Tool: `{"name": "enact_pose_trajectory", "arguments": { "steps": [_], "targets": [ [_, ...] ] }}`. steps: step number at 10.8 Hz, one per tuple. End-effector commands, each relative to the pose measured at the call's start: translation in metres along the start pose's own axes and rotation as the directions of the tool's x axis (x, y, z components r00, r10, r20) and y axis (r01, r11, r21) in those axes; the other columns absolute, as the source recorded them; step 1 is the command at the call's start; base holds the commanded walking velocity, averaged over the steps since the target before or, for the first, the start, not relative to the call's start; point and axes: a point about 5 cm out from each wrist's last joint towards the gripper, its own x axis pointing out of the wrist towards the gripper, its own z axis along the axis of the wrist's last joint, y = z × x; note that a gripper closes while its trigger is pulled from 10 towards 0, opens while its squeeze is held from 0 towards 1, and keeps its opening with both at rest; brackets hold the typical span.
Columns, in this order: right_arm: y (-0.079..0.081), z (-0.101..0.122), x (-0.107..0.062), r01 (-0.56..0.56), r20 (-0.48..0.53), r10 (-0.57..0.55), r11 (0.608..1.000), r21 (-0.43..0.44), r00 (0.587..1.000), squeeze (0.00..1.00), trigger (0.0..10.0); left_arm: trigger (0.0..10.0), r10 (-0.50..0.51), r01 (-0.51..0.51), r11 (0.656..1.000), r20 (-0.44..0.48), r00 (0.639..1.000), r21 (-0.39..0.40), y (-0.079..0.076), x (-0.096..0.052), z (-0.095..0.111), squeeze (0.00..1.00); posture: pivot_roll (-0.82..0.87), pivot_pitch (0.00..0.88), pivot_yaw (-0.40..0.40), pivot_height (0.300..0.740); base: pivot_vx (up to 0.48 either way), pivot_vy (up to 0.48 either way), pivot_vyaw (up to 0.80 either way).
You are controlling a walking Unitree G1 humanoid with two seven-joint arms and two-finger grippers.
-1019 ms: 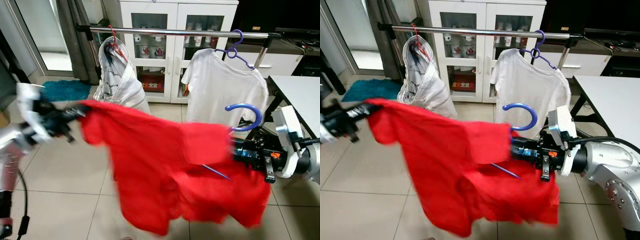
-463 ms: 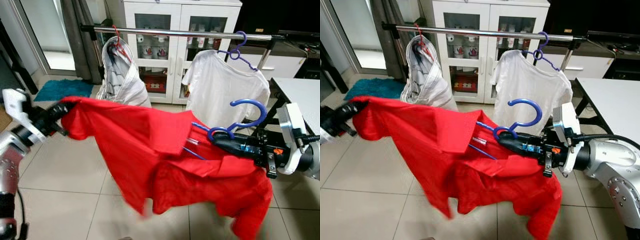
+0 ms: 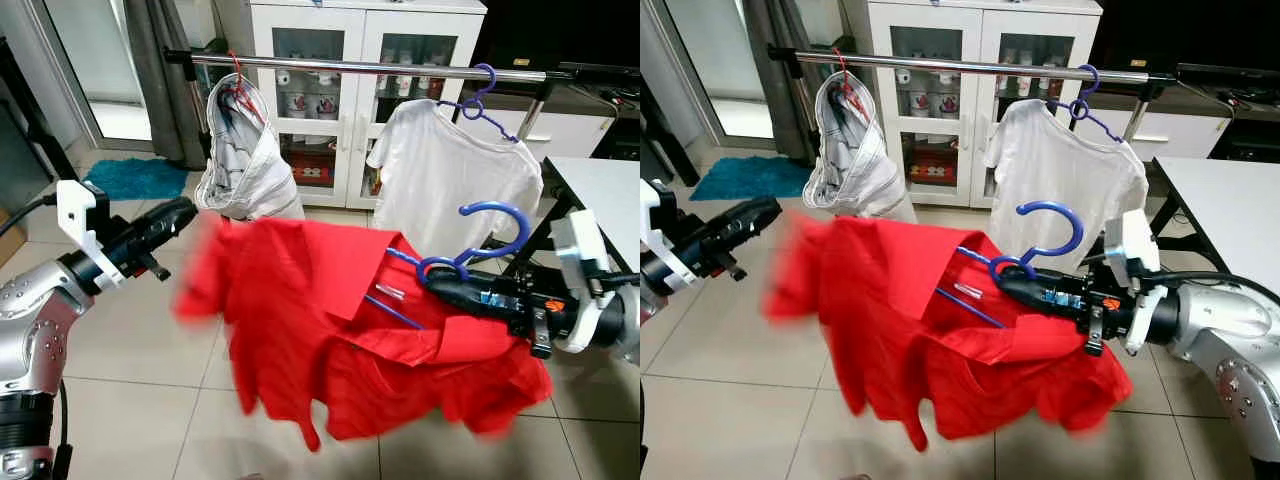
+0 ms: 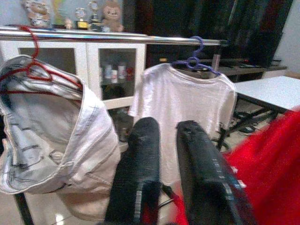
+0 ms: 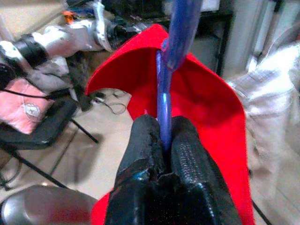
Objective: Hang hanger
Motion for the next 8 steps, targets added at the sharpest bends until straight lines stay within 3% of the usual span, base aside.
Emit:
{"name": "enact_pose_trajectory", "arguments": {
  "steps": [1,2,3,4,5,6,7,8],
  "targets": [
    [-0.004,-0.002,-0.004,0.056,-0.041,-0.056,0.998,0.009,0.998,0.00,10.0,10.0,0.025,-0.025,0.999,0.017,1.000,0.030,0.001,0.002,0.008,1.00,-0.02,0.000,0.023,0.740,0.000,0.000,0.00],
    [-0.005,-0.011,-0.004,0.112,-0.063,-0.108,0.992,0.051,0.992,0.00,10.0,10.0,0.052,-0.051,0.998,-0.030,0.998,0.021,0.001,0.000,0.000,0.00,-0.02,0.000,0.023,0.740,0.000,0.000,0.00],
    [-0.001,-0.019,0.000,0.156,-0.059,-0.151,0.982,0.103,0.987,0.00,10.0,10.0,0.091,-0.090,0.996,-0.095,0.991,0.016,-0.001,-0.002,-0.015,0.00,-0.02,0.000,0.020,0.740,0.000,0.000,0.00],
    [-0.003,-0.027,0.005,0.231,-0.085,-0.222,0.966,0.117,0.971,0.00,10.0,10.0,0.097,-0.098,0.995,-0.101,0.990,-0.009,-0.010,0.003,-0.018,0.00,-0.02,0.000,0.019,0.740,0.000,0.000,0.00],
    [-0.010,-0.042,0.014,0.397,-0.100,-0.386,0.905,0.154,0.917,0.00,10.0,10.0,0.122,-0.123,0.992,-0.100,0.987,-0.007,-0.031,0.018,-0.021,0.00,-0.02,0.000,0.019,0.740,0.000,0.000,0.00],
    [-0.014,-0.054,0.022,0.544,-0.113,-0.532,0.822,0.168,0.839,0.00,10.0,10.0,0.137,-0.133,0.990,-0.090,0.986,0.048,-0.044,0.027,-0.022,0.00,-0.03,0.000,0.019,0.740,0.000,0.000,0.00],
    [-0.007,-0.067,0.037,0.616,-0.150,-0.597,0.763,0.195,0.788,0.00,10.0,10.0,0.182,-0.176,0.982,-0.094,0.979,0.065,-0.059,0.038,-0.026,0.00,-0.02,0.000,0.023,0.740,0.000,0.000,0.00],
    [0.005,-0.075,0.050,0.634,-0.160,-0.614,0.743,0.213,0.773,0.00,10.0,10.0,0.166,-0.161,0.985,-0.075,0.983,0.066,-0.074,0.041,-0.029,0.00,-0.01,0.000,0.031,0.740,0.000,0.000,0.00]
  ]
}}
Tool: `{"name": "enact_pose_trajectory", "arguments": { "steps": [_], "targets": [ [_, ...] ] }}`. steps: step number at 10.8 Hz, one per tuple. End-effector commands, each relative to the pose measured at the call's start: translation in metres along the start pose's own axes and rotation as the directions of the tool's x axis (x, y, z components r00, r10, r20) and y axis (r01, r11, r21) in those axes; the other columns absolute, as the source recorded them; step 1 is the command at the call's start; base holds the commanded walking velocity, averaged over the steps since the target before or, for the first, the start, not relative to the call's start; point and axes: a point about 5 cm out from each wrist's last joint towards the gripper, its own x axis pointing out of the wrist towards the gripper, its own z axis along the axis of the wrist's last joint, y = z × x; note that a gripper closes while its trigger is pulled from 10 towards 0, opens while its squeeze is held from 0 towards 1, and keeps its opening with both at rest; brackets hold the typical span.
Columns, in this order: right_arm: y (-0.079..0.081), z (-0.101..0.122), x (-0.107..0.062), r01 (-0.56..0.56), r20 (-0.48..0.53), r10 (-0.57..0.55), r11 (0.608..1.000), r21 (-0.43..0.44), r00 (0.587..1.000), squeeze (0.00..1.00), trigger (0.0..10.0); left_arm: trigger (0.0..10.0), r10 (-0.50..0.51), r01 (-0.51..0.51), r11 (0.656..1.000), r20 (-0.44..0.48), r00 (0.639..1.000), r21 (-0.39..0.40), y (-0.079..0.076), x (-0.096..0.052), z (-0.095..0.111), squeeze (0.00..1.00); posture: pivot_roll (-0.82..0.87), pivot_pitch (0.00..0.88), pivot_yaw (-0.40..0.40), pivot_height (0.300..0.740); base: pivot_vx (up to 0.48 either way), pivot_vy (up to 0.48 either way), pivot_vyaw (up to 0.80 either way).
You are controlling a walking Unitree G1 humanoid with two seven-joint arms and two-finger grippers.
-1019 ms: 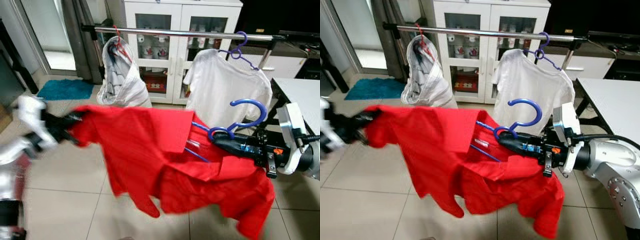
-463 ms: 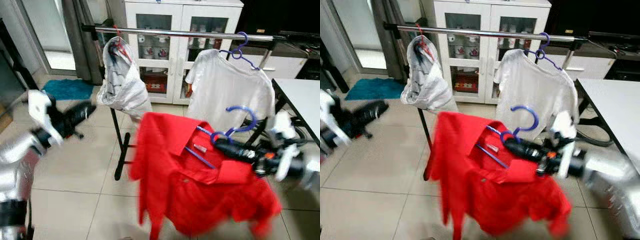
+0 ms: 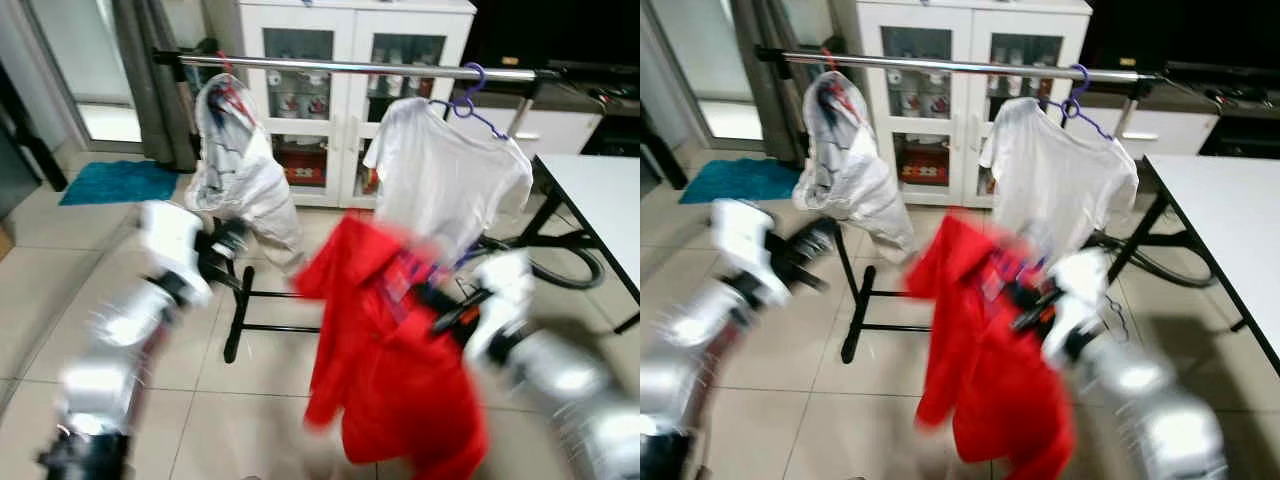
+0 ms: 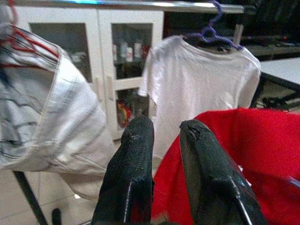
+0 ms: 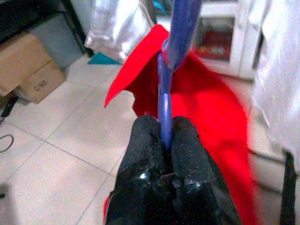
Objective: Hang hanger
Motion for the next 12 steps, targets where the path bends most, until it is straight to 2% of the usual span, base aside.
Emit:
{"name": "enact_pose_trajectory", "arguments": {
  "steps": [1,2,3,4,5,7,10,12],
  "targets": [
    [-0.004,0.005,-0.001,0.146,0.024,-0.145,0.988,-0.050,0.989,0.00,10.0,10.0,0.031,-0.031,1.000,0.019,0.999,-0.006,-0.010,0.000,0.002,0.00,-0.01,0.000,0.033,0.740,0.244,0.000,0.00],
    [-0.008,0.003,0.000,0.222,0.006,-0.222,0.974,-0.039,0.975,0.00,10.0,10.0,0.047,-0.047,0.999,0.003,0.999,0.005,-0.015,-0.001,-0.002,0.00,-0.01,0.000,0.038,0.740,0.266,0.000,0.00],
    [-0.013,0.004,-0.002,0.293,0.060,-0.291,0.956,-0.024,0.955,0.00,10.0,10.0,0.087,-0.087,0.996,-0.016,0.996,0.018,-0.020,-0.002,-0.009,0.00,-0.02,0.000,0.037,0.740,0.289,0.000,0.00],
    [-0.009,0.006,0.000,0.272,0.094,-0.269,0.962,-0.017,0.958,0.00,10.0,10.0,0.088,-0.087,0.995,-0.026,0.996,0.049,-0.024,-0.003,-0.011,0.00,-0.01,0.000,0.032,0.740,0.307,0.000,0.00],
    [-0.008,0.008,0.002,0.278,0.112,-0.277,0.961,0.003,0.954,0.00,10.0,10.0,0.101,-0.101,0.994,-0.019,0.995,0.039,-0.025,-0.003,-0.009,0.00,0.01,0.000,0.020,0.740,0.330,0.000,0.00],
    [-0.007,0.022,0.015,0.314,0.167,-0.304,0.949,-0.036,0.938,0.00,10.0,10.0,0.117,-0.116,0.991,-0.011,0.993,0.061,-0.025,-0.003,-0.004,0.00,0.02,0.000,0.015,0.740,0.381,0.000,0.00],
    [0.002,0.030,0.026,0.277,0.198,-0.264,0.960,-0.041,0.944,0.00,10.0,10.0,0.122,-0.120,0.988,-0.006,0.993,0.094,-0.023,-0.005,0.000,0.00,0.03,0.000,0.010,0.740,0.381,0.000,0.80],
    [0.001,0.036,0.032,0.273,0.210,-0.258,0.961,-0.047,0.943,0.00,10.0,10.0,0.093,-0.091,0.989,-0.010,0.996,0.115,-0.025,-0.004,0.003,0.00,0.03,0.000,0.008,0.740,0.379,0.000,0.00]
  ]
}}
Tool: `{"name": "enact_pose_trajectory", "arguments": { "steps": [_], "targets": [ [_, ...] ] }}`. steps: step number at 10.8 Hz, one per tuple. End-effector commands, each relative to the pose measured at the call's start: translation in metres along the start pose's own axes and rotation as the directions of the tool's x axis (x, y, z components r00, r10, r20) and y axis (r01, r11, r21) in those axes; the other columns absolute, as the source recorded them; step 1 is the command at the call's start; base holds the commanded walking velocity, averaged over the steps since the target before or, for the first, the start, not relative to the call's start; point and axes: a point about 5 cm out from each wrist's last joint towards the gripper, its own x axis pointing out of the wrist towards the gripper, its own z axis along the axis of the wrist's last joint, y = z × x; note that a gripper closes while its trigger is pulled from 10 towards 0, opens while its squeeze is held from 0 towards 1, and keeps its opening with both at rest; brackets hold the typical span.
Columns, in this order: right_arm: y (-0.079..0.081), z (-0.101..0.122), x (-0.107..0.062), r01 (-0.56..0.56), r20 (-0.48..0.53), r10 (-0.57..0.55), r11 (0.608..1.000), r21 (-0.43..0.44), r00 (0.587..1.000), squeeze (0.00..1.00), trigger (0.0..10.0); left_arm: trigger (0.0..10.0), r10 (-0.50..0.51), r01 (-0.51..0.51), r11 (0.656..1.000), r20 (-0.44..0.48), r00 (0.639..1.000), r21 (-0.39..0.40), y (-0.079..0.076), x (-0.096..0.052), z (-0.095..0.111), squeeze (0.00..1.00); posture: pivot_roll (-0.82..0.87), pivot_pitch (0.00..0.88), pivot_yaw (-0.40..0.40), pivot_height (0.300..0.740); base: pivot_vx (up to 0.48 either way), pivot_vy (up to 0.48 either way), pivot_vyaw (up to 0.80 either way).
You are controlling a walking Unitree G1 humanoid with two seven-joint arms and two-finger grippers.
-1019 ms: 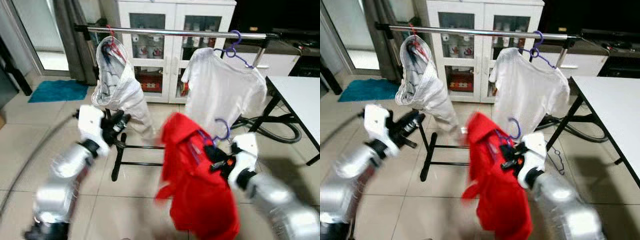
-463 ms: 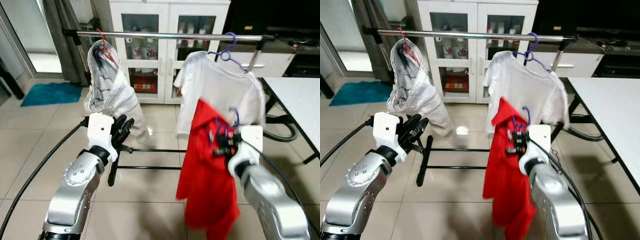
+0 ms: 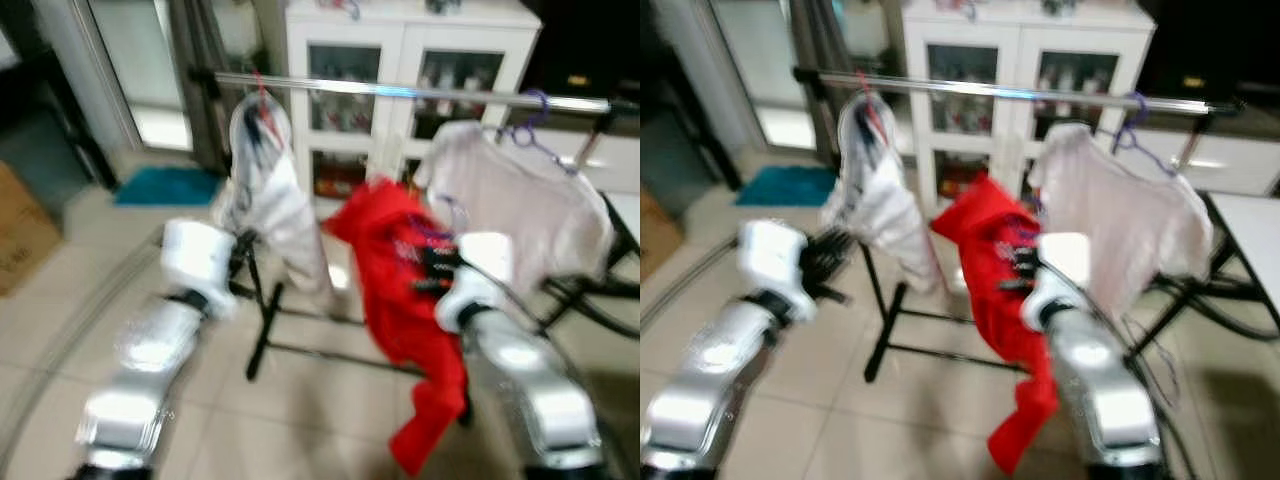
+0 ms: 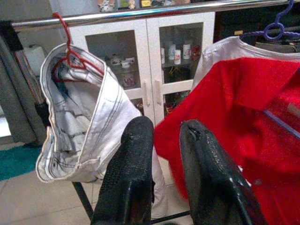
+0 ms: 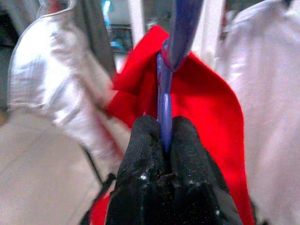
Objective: Hang hanger
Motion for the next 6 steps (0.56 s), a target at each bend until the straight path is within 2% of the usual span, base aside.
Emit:
{"name": "enact_pose_trajectory", "arguments": {
  "steps": [1,2,3,5,6],
  "targets": [
    [0.006,0.017,0.004,-0.001,0.071,0.003,0.999,-0.035,0.997,0.00,10.0,10.0,0.024,-0.024,0.999,0.001,1.000,0.033,0.009,-0.003,0.004,0.00,0.03,0.000,0.006,0.740,0.379,0.000,0.00],
    [0.004,0.021,0.005,0.013,0.075,-0.013,1.000,-0.005,0.997,0.00,10.0,10.0,0.020,-0.020,0.999,0.003,1.000,0.036,0.009,-0.002,0.005,0.00,0.03,0.000,0.006,0.740,0.382,0.000,0.00],
    [0.003,0.028,0.007,0.029,0.098,-0.025,0.999,-0.033,0.995,0.00,10.0,10.0,0.014,-0.014,0.999,0.004,1.000,0.038,0.009,-0.001,0.006,0.00,0.03,0.000,0.007,0.740,0.379,0.000,0.00],
    [0.006,0.035,0.010,-0.002,0.114,0.000,1.000,0.010,0.993,0.00,10.0,10.0,0.002,-0.002,0.999,0.006,1.000,0.041,0.008,0.002,0.008,0.00,0.03,0.000,0.006,0.740,0.382,0.000,0.00],
    [0.006,0.036,0.013,0.003,0.108,-0.002,1.000,-0.010,0.994,0.00,10.0,10.0,0.000,0.000,0.999,0.008,1.000,0.040,0.008,0.003,0.009,0.00,0.04,0.000,0.002,0.740,0.379,0.000,0.00]
  ]
}}
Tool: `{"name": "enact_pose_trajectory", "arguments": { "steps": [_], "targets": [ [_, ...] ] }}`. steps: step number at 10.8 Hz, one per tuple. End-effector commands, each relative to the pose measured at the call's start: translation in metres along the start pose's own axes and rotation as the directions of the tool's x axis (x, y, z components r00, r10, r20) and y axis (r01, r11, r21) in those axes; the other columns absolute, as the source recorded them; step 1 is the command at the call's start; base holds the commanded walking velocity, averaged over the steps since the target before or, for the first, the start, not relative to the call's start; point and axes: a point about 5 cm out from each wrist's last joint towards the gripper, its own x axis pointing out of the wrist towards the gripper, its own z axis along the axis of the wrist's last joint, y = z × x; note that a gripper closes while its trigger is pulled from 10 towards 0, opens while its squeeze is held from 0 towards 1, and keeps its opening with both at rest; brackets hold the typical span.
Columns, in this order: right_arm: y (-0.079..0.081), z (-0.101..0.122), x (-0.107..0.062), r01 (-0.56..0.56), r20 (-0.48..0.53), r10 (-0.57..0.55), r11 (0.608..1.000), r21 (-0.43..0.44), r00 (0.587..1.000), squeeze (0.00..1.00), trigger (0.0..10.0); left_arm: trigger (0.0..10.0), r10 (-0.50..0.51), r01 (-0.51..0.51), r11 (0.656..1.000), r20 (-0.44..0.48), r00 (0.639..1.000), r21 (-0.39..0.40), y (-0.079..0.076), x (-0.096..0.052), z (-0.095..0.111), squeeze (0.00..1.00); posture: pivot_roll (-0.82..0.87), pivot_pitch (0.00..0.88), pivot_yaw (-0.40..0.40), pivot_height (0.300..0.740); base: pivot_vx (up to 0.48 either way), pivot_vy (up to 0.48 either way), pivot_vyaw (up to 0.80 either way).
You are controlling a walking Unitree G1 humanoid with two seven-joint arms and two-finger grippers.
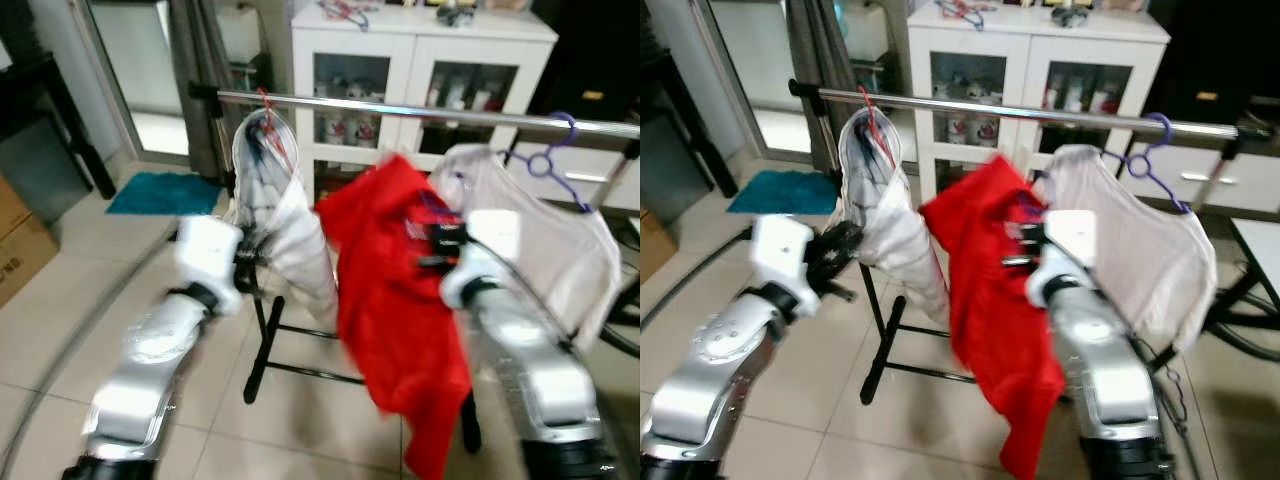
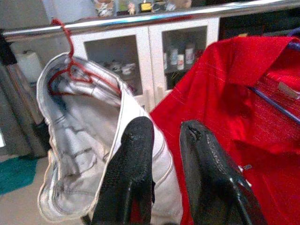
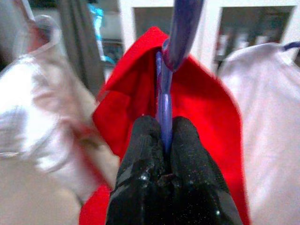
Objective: Hang hanger
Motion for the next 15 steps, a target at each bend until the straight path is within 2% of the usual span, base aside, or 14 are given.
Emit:
{"name": "enact_pose_trajectory", "arguments": {
  "steps": [1,4,10,11,13,15],
  "targets": [
    [0.009,0.014,0.004,-0.034,0.046,0.034,0.999,0.000,0.998,0.00,10.0,10.0,0.022,-0.022,1.000,-0.003,1.000,0.012,0.008,-0.003,0.002,0.00,0.04,0.000,0.001,0.740,0.379,0.000,0.00],
    [0.010,0.023,0.009,-0.057,0.077,0.060,0.998,-0.037,0.995,0.00,10.0,10.0,-0.011,0.011,1.000,0.000,1.000,0.013,0.004,-0.001,0.004,0.00,0.04,0.000,0.000,0.740,0.379,0.000,0.00],
    [0.015,0.029,0.021,-0.074,0.083,0.078,0.996,-0.044,0.994,0.00,10.0,10.0,-0.038,0.038,0.999,-0.001,0.999,0.023,0.002,-0.001,0.005,0.00,0.05,0.000,-0.003,0.740,0.379,0.000,0.00],
    [0.015,0.033,0.025,-0.075,0.089,0.079,0.996,-0.046,0.993,0.00,10.0,10.0,-0.055,0.055,0.998,0.002,0.998,0.009,0.000,-0.001,0.005,0.00,0.05,0.000,0.002,0.740,0.000,0.000,0.00],
    [0.014,0.039,0.036,-0.074,0.084,0.080,0.995,-0.064,0.993,0.00,10.0,10.0,-0.155,0.155,0.988,0.017,0.988,0.021,-0.009,-0.003,0.009,0.00,0.05,0.000,0.001,0.740,0.000,0.000,0.00],
    [0.013,0.038,0.055,-0.087,0.005,0.088,0.993,-0.081,0.996,0.00,10.0,10.0,-0.342,0.341,0.939,0.004,0.940,0.032,-0.023,-0.006,0.013,0.00,0.05,0.000,0.001,0.740,0.000,0.000,0.00]
  ]
}}
